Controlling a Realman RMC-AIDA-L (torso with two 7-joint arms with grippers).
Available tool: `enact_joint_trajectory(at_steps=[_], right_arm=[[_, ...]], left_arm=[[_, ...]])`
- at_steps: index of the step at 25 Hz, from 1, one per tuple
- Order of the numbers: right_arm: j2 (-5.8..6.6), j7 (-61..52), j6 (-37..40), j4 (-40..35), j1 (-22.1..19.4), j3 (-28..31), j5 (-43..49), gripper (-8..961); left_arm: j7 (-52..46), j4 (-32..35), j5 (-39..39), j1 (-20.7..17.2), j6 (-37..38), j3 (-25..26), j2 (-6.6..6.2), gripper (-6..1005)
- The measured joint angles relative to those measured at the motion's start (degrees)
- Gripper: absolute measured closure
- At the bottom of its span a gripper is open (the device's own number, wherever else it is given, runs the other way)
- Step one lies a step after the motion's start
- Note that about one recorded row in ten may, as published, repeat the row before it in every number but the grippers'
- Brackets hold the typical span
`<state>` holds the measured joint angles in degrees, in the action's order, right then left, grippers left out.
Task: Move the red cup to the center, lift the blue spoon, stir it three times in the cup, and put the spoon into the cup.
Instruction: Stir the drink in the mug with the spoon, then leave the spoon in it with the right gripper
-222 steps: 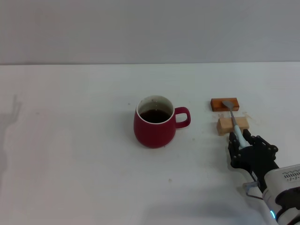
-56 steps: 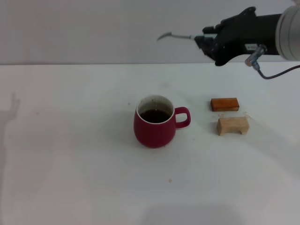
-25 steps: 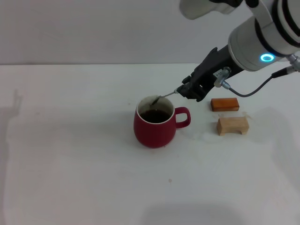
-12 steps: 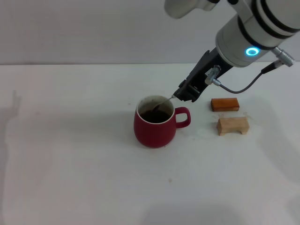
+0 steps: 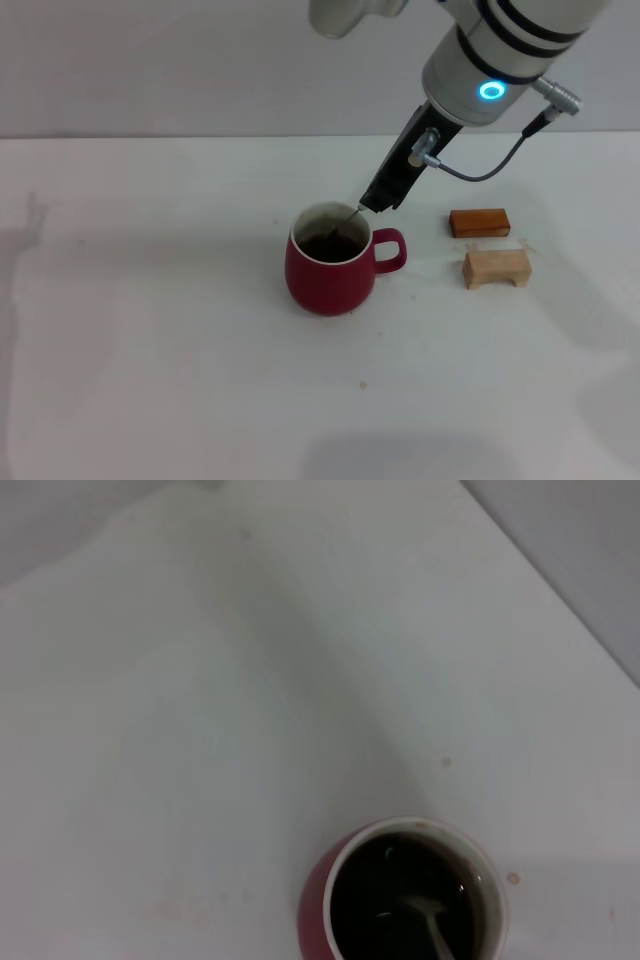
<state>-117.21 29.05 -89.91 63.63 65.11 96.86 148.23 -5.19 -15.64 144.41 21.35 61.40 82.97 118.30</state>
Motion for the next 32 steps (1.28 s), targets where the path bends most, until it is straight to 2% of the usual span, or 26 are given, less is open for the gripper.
enact_joint_trajectory(at_steps=[5, 12, 19, 24, 32], right_arm=[[0.06, 1.38, 1.2, -5.4, 3.11, 0.47, 0.96, 795], [-0.83, 2.25, 1.55, -9.14, 5.64, -0.26, 2.84, 795], [-0.97, 2.25, 0.48, -9.8, 6.46, -1.08, 2.98, 795], [-1.58, 2.25, -0.85, -9.81, 7.85, -2.5, 2.41, 795], [-1.77, 2.31, 1.26, -10.16, 8.35, -3.87, 0.77, 794]], left_arm=[[0.0, 0.0, 0.0, 0.12, -0.03, 0.01, 0.0, 157], [0.0, 0.0, 0.0, 0.19, -0.06, 0.0, 0.02, 157], [0.0, 0.0, 0.0, 0.19, 0.0, -0.01, 0.08, 157], [0.0, -0.01, 0.0, 0.19, 0.13, -0.08, 0.08, 157], [-0.16, -0.13, 0.0, 0.33, 0.08, -0.29, 0.17, 157]])
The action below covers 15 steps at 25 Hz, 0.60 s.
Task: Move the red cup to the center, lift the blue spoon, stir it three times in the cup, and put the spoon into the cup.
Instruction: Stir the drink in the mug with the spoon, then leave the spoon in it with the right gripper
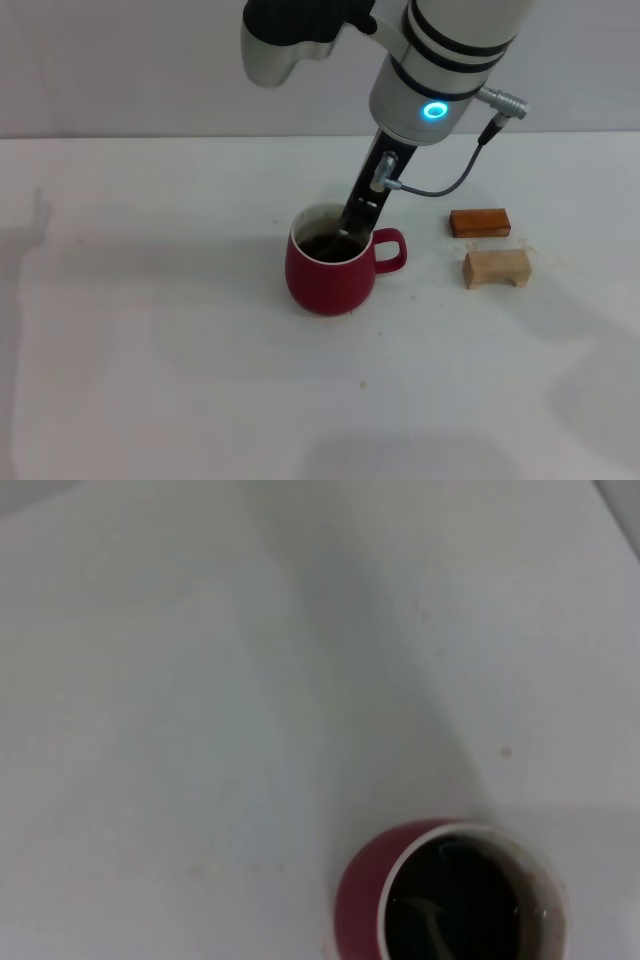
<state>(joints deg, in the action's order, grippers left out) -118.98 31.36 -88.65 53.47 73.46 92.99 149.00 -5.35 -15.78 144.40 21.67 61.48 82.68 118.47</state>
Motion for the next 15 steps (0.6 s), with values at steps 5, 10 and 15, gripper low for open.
enact_joint_trajectory(at_steps=[5, 10, 15], right_arm=[[0.07, 0.02, 4.24, -3.23, 0.46, 0.01, 0.18, 794], [0.24, 0.02, 5.85, -5.51, 1.14, 0.06, 2.16, 794], [0.38, 0.11, 4.45, -5.68, 1.66, 0.37, 4.18, 794]], left_arm=[[-0.52, -0.12, 0.0, 0.17, -0.12, -0.16, 0.07, 157], [-0.54, -0.17, 0.0, 0.28, -0.14, -0.27, 0.14, 157], [-0.58, 0.11, 0.0, 0.44, -0.14, -0.33, 0.18, 157]])
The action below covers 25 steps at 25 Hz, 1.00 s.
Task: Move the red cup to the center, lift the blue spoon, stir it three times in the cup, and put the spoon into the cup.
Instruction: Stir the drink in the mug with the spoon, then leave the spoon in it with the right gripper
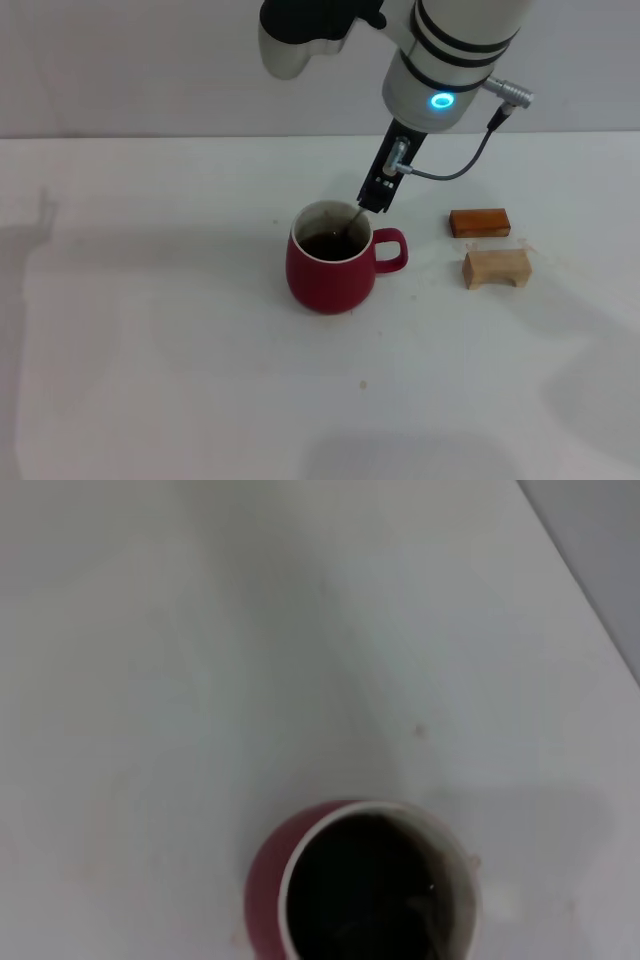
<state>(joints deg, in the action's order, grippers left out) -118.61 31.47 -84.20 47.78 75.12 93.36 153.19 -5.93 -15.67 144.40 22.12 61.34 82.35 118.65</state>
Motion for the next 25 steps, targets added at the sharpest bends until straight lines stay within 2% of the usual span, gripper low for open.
enact_joint_trajectory(at_steps=[12, 22, 25], right_arm=[[-0.24, 2.13, -5.44, 0.5, 1.01, 0.33, -4.74, 796], [-0.31, 2.26, 3.3, -1.08, 1.52, 0.0, -6.1, 796], [-0.19, 1.28, 5.55, -2.91, 2.17, 0.31, -2.68, 796]], left_arm=[[-0.04, -0.26, 0.0, 0.05, 0.0, 0.0, 0.0, 157], [-0.05, 0.02, 0.0, 0.84, -0.01, 0.13, 0.0, 157], [-0.05, 0.03, 0.0, 0.98, -0.08, 0.04, 0.0, 157]])
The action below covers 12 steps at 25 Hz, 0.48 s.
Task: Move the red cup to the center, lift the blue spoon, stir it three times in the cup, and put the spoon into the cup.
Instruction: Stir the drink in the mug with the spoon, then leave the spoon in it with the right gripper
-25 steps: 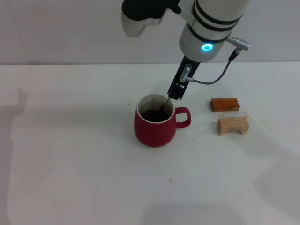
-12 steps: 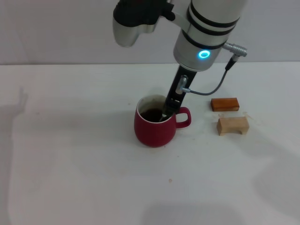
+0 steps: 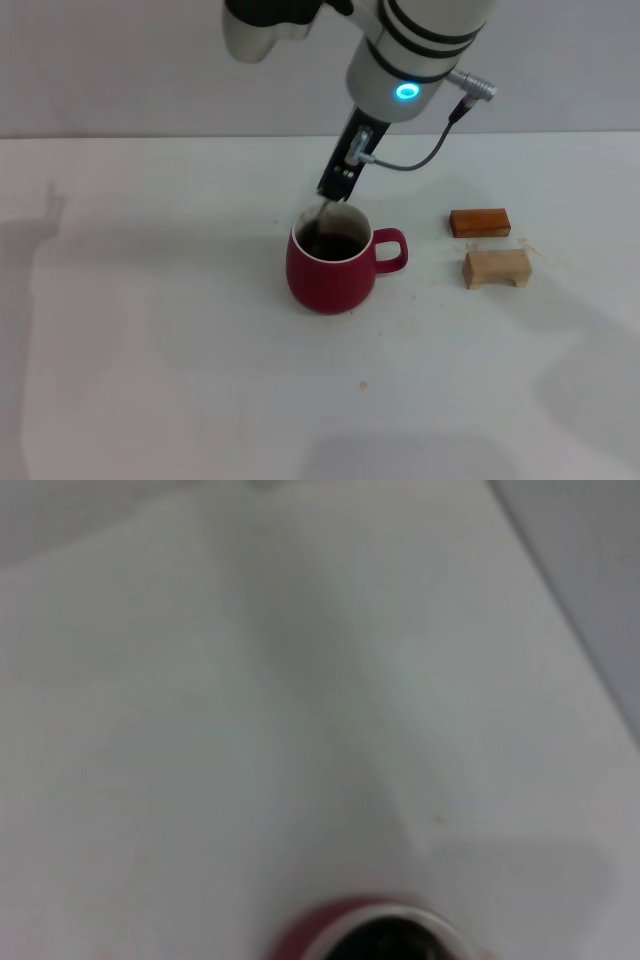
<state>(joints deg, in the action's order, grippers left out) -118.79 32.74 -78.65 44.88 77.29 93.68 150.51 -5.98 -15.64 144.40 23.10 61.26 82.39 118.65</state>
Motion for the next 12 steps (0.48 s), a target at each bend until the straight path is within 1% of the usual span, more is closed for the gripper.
enact_joint_trajectory(at_steps=[6, 12], right_arm=[[0.05, -0.98, -0.39, -1.44, 0.18, 0.56, 5.24, 797], [-0.02, -0.22, -5.47, -0.65, 0.22, 0.59, 4.36, 814]], left_arm=[[0.0, 0.0, 0.0, 0.02, -0.09, -0.14, 0.0, 157], [0.0, 0.0, -0.01, -0.13, -0.1, -0.2, 0.0, 157]])
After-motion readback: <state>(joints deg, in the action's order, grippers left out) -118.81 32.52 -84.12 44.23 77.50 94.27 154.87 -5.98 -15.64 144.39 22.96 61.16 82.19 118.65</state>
